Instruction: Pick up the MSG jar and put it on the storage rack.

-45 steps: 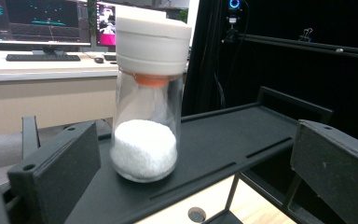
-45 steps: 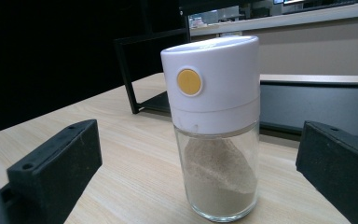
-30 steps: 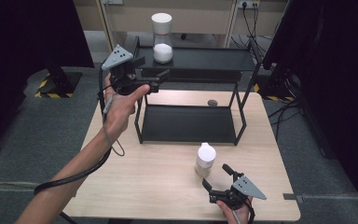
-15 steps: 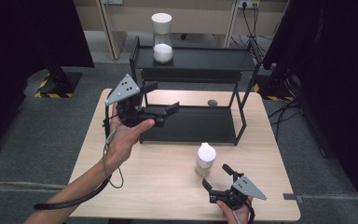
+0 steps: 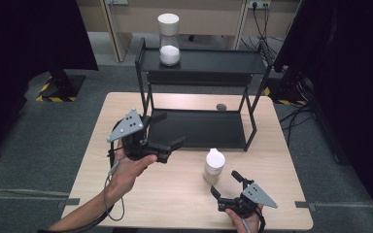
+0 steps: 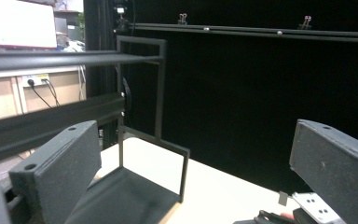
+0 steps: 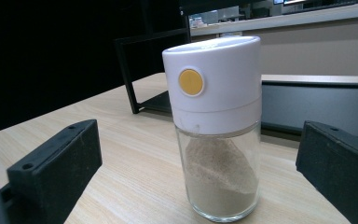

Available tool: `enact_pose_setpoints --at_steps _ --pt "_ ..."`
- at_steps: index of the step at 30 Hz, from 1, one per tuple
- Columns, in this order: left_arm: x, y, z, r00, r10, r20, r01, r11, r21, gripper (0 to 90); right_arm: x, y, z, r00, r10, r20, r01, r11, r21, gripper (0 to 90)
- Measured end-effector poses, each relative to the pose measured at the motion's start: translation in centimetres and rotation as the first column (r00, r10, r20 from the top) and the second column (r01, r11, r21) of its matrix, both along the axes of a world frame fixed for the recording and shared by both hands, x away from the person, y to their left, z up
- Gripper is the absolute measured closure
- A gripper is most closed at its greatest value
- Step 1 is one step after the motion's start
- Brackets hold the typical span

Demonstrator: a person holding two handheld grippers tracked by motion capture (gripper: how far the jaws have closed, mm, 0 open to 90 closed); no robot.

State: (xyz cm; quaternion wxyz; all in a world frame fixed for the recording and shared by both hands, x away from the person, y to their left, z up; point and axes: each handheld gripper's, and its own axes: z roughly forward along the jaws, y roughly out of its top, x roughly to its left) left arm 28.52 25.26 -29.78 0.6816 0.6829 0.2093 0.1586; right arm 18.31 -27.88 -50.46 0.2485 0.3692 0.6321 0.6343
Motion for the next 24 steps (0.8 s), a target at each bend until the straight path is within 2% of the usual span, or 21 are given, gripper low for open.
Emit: enact_pose_setpoints --at_steps 6,9,15,18,24 --pt "-0.8 0.3 -2.1 0.9999 -0.001 0.016 0.0 1.0 0.008 1.2 0.0 0.0 0.0 1.0 -0.001 0.002 0.001 1.0 -0.001 0.4" --pt "-1.1 0.6 -3.3 0.9999 -0.012 0.0 0.012 0.9999 -0.001 1.2 0.0 0.0 0.0 1.0 0.0 0.003 0.0 1.0 -0.003 0.3" --pt "-1.7 1.0 -5.4 0.9996 -0.018 -0.02 0.018 0.9998 0.008 1.2 0.0 0.0 0.0 1.0 0.002 0.004 -0.002 1.0 -0.005 0.4" --pt "-2.2 0.9 -6.3 1.0 -0.006 -0.001 0.006 0.9997 0.025 1.1 0.0 0.0 0.0 1.0 0.002 0.004 -0.002 1.0 -0.005 0.3" --pt "-2.9 0.9 -8.4 0.9996 -0.025 0.011 0.025 0.999 0.037 1.0 0.0 0.0 0.0 1.0 0.002 0.005 -0.002 1.0 -0.005 0.3"
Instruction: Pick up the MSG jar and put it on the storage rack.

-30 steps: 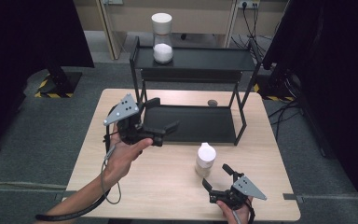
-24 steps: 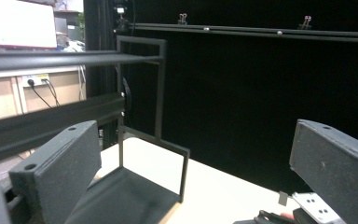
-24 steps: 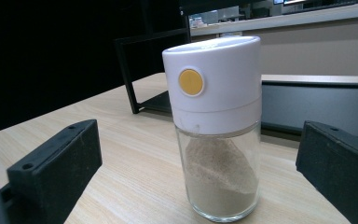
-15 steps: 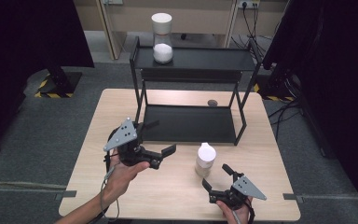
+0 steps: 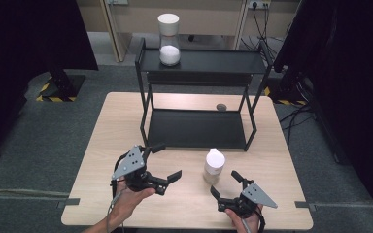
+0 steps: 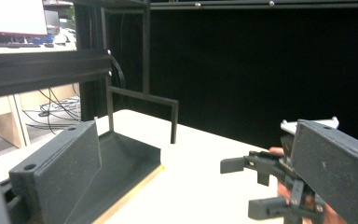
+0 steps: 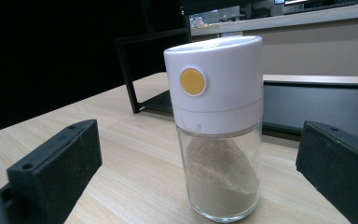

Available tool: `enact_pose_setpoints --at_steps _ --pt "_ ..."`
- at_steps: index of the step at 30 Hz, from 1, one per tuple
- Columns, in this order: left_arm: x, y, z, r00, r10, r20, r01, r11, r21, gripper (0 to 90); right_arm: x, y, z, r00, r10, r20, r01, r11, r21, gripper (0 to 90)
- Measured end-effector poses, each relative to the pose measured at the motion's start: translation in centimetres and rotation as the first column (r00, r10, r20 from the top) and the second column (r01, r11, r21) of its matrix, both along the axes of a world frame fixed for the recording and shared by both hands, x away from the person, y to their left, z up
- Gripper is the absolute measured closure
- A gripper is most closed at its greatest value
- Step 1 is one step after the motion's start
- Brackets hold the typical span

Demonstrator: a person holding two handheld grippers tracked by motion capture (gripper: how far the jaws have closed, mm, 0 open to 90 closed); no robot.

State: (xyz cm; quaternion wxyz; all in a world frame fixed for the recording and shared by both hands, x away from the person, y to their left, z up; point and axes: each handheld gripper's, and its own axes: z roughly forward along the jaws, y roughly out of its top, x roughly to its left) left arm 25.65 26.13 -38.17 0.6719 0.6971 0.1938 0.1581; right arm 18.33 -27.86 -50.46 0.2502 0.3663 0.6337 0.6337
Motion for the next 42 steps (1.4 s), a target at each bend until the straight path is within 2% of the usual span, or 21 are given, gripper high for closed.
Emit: enact_pose_setpoints --at_steps 5,13,18,21,28,32,37,42 --pt "-0.3 0.1 -1.7 0.9999 -0.012 0.004 0.012 0.9999 0.007 1.0 0.0 0.0 0.0 1.0 0.001 0.001 -0.001 1.0 -0.002 0.4" --pt "-0.5 0.2 -3.6 0.9993 -0.037 0.009 0.037 0.9992 0.016 0.7 0.0 0.0 0.0 1.0 0.001 0.001 -0.001 1.0 -0.002 0.3" --pt "-0.4 0.3 -4.8 0.9986 -0.052 -0.001 0.052 0.998 0.036 0.7 0.0 0.1 0.0 1.0 0.001 -0.001 -0.001 1.0 -0.001 0.3" --pt "-0.4 0.6 -5.8 0.9985 -0.052 -0.015 0.052 0.9983 0.024 0.6 0.0 0.0 0.0 1.0 0.002 0.001 -0.002 1.0 -0.001 0.3" --pt "-1.0 0.7 -7.9 0.9978 -0.066 0.008 0.066 0.9973 0.031 0.5 0.1 0.0 0.0 1.0 0.003 -0.001 -0.003 1.0 0.0 0.3" --pt "-1.6 0.7 -8.9 0.9979 -0.058 0.028 0.057 0.9973 0.047 0.5 0.0 0.0 0.0 1.0 0.005 0.003 -0.005 1.0 -0.001 0.3" --pt "-2.0 1.2 -9.2 0.9963 -0.045 0.073 0.041 0.9976 0.056 0.6 0.1 -0.1 0.0 1.0 0.006 0.004 -0.006 1.0 -0.003 0.3" --pt "-2.5 1.6 -9.9 0.9978 -0.026 0.061 0.023 0.9987 0.046 0.8 0.0 -0.1 0.0 1.0 0.004 0.007 -0.004 1.0 -0.002 0.3"
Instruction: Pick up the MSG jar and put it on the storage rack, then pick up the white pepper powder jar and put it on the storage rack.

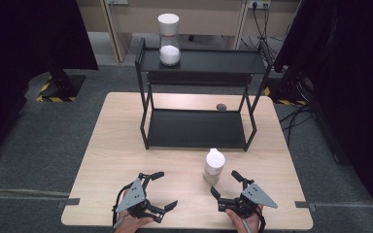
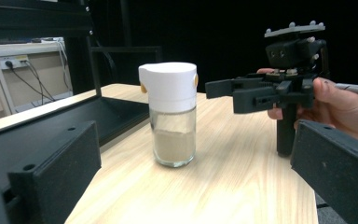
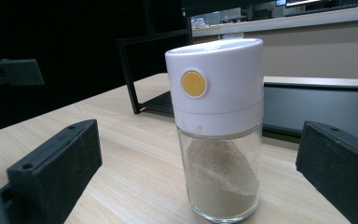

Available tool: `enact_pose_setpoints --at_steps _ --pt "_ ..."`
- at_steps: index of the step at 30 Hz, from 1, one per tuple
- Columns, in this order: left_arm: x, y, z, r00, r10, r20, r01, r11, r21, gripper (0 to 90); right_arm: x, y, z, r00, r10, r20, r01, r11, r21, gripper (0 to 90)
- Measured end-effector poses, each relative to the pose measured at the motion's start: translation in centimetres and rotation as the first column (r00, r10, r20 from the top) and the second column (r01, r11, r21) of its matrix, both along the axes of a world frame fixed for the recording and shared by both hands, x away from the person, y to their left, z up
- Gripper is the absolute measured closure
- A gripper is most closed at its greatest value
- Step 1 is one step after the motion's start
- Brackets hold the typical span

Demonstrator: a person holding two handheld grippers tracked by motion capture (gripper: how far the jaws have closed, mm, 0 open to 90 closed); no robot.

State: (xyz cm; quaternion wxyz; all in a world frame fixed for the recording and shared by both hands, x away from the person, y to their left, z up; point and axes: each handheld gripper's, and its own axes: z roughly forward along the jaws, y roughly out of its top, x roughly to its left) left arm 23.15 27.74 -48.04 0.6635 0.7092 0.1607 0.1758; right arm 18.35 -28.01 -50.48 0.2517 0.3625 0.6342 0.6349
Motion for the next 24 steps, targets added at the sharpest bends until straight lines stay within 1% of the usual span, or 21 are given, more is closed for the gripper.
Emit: enact_pose_setpoints --at_steps 3,4,5,6,8,11,15,18,24 --pt "-0.31 -0.05 -0.39 1.0 0.003 -0.009 -0.003 1.0 -0.001 0.9 0.02 0.0 0.02 1.0 0.002 0.002 -0.002 1.0 -0.001 0.3" --pt "-0.45 -0.17 -0.37 1.0 0.001 -0.001 -0.001 0.9999 0.013 0.8 0.02 0.01 0.03 1.0 0.003 0.003 -0.003 1.0 -0.004 0.3" --pt "-0.61 -0.29 -0.36 0.9998 0.001 0.018 -0.001 0.9996 0.029 0.9 0.0 0.04 0.05 1.0 0.004 0.003 -0.004 1.0 -0.005 0.4" --pt "-0.71 -0.4 -0.41 0.9996 0.001 0.027 -0.002 0.9994 0.034 1.1 -0.01 0.05 0.05 1.0 0.006 0.005 -0.006 1.0 -0.004 0.3" --pt "-0.68 -0.42 -0.46 0.9997 -0.003 0.023 0.003 0.9995 0.033 1.2 -0.02 0.09 0.06 1.0 0.008 0.006 -0.008 1.0 -0.006 0.4" --pt "-0.75 -0.4 -0.45 0.9994 0.001 0.034 -0.003 0.999 0.045 1.2 -0.04 0.14 0.1 0.9999 0.009 0.005 -0.009 1.0 -0.008 0.4" --pt "-0.58 -0.33 -0.53 0.9998 0.002 0.02 -0.002 0.9994 0.035 1.2 0.02 0.15 0.09 0.9999 0.011 0.005 -0.011 1.0 -0.01 0.3" --pt "-0.47 -0.2 -0.66 1.0 0.007 0.002 -0.007 0.9996 0.027 1.1 -0.02 0.07 0.06 0.9999 0.009 0.008 -0.009 1.0 -0.007 0.3" --pt "-0.53 -0.02 -0.73 0.9997 0.023 0.006 -0.023 0.9996 0.019 1.0 0.01 0.04 0.07 0.9999 0.009 0.008 -0.009 1.0 -0.007 0.3"
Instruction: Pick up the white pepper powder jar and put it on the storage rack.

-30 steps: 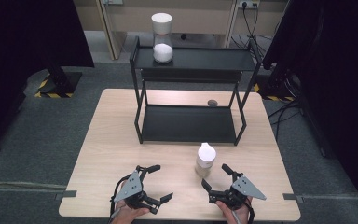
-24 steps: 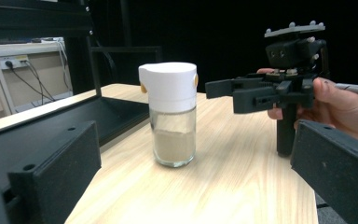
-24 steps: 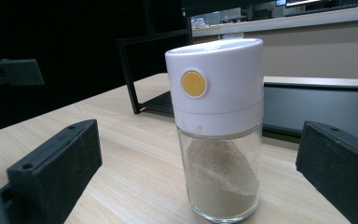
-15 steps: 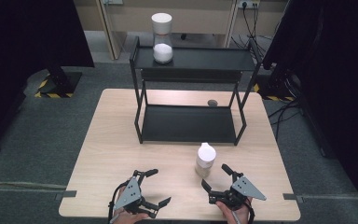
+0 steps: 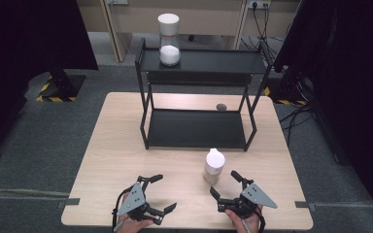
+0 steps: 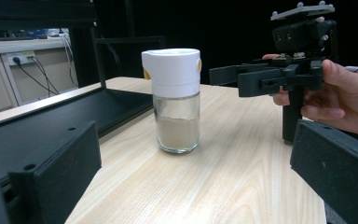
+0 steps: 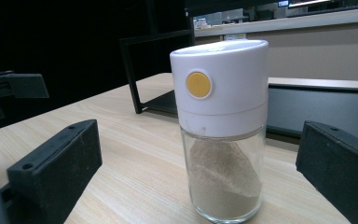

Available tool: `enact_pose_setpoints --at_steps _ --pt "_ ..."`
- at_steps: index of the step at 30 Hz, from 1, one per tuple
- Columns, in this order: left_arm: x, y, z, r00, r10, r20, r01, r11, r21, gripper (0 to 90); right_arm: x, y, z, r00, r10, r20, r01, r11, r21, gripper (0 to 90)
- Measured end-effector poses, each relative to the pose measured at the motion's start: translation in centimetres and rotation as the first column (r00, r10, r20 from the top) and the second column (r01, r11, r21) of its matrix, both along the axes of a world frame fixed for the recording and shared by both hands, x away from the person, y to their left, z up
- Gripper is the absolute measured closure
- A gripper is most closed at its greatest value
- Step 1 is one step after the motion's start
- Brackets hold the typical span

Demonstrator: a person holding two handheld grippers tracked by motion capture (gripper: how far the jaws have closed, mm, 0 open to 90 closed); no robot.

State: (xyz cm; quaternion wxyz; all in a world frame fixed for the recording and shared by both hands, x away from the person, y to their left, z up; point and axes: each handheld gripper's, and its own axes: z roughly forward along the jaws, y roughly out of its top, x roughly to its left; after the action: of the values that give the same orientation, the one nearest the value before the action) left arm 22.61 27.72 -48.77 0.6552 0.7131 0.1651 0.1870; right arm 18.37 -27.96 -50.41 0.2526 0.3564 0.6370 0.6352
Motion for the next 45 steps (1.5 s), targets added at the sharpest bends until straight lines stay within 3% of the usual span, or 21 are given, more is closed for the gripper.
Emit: enact_pose_setpoints --at_steps 20,45 --pt "-0.1 0.0 -0.2 0.9999 -0.005 -0.009 0.005 1.0 0.004 1.0 0.1 0.4 0.2 0.9996 -0.022 0.016 0.022 1.0 -0.011 0.4" --pt "0.1 -0.1 -0.4 0.9993 -0.003 -0.036 0.003 1.0 -0.008 1.1 2.9 3.1 0.7 0.9967 -0.077 0.026 0.078 0.995 -0.061 0.6"
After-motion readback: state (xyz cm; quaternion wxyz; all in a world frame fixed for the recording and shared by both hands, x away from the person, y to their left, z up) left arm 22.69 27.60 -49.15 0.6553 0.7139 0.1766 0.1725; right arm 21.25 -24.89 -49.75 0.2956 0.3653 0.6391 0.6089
